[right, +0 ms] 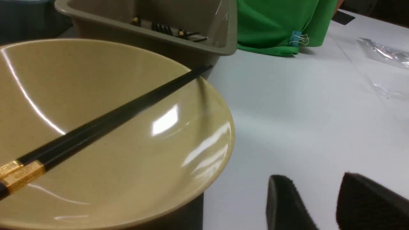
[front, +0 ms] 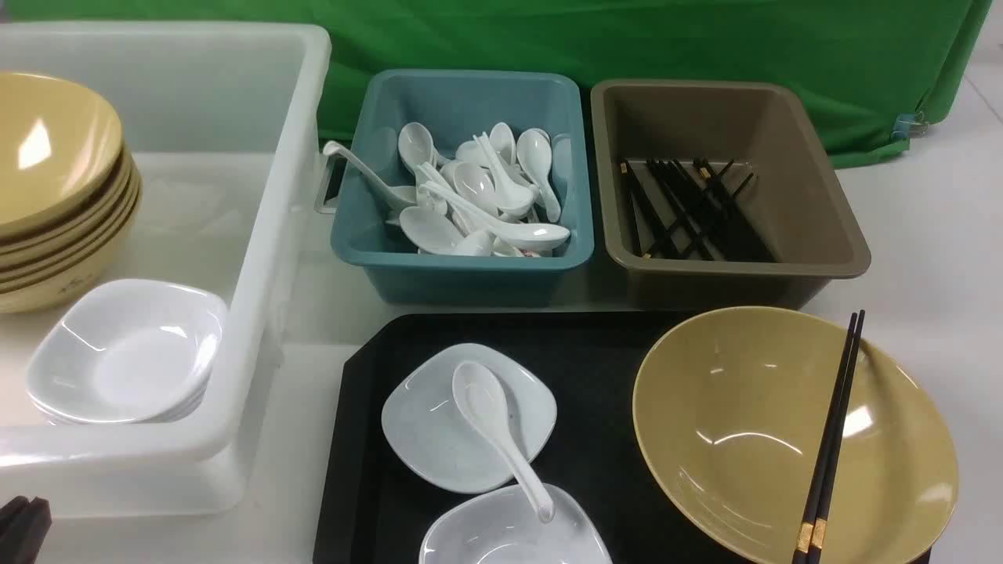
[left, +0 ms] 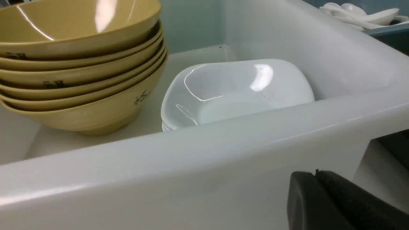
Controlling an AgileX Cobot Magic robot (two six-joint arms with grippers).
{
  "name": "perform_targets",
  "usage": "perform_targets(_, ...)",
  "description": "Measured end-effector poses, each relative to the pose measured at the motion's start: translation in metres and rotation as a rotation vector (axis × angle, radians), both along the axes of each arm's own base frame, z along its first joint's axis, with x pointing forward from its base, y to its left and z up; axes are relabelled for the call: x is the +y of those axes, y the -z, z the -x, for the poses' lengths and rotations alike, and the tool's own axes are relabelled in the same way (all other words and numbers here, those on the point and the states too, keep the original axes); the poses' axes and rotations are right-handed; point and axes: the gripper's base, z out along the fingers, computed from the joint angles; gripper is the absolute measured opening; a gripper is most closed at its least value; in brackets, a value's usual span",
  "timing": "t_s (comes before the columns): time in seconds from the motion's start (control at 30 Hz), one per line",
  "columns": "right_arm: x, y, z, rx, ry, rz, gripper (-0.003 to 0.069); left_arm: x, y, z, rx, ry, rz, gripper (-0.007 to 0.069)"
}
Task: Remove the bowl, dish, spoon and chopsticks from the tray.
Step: Use the right arm to grab the chopsticks
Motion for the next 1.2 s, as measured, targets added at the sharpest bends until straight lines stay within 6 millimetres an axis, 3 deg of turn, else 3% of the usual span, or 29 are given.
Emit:
perform_targets(0.4, 0.000, 0.000, 0.000, 0.000, 0.000, -0.001, 0.0242, 0.001, -0.005, -0.001, -0.054, -0.004, -0.048, 0.0022)
perform_targets(0.63, 0.000, 0.000, 0.000, 0.000, 0.000, -0.001, 0.0242, 0.005, -0.033, 0.001, -0.349, -0.033, 0.503, 0.0022)
perform_targets(0.93, 0.001, -0.003, -0.001, -0.037, 0.001, -0.047, 0.0242, 0.013, -0.053, 0.009, -0.600, -0.027, 0.757, 0.0022)
perform_targets(0.97, 0.001, -0.006, -0.001, -0.058, 0.004, -0.112, 0.0242, 0.015, -0.056, 0.011, -0.650, -0.018, 0.797, 0.0022)
perform_targets(1.0, 0.001, -0.015, -0.001, -0.150, 0.015, -0.345, 0.0242, 0.018, -0.065, 0.017, -0.764, 0.011, 0.873, 0.0022)
perform_targets(1.03, 0.001, -0.016, -0.001, -0.159, 0.017, -0.388, 0.0242, 0.018, -0.067, 0.017, -0.773, 0.015, 0.878, 0.0022)
perform_targets(1.07, 0.000, -0.021, -0.001, -0.216, 0.026, -0.548, 0.0242, 0.018, -0.073, 0.020, -0.803, 0.030, 0.903, 0.0022)
perform_targets(1.13, -0.003, -0.030, 0.000, -0.307, 0.034, -0.805, 0.0241, 0.017, -0.099, 0.026, -0.837, 0.078, 0.923, 0.0022)
perform_targets(1.2, -0.006, -0.036, 0.001, -0.381, 0.030, -0.914, 0.0239, 0.011, -0.140, 0.031, -0.783, 0.119, 0.901, 0.0022)
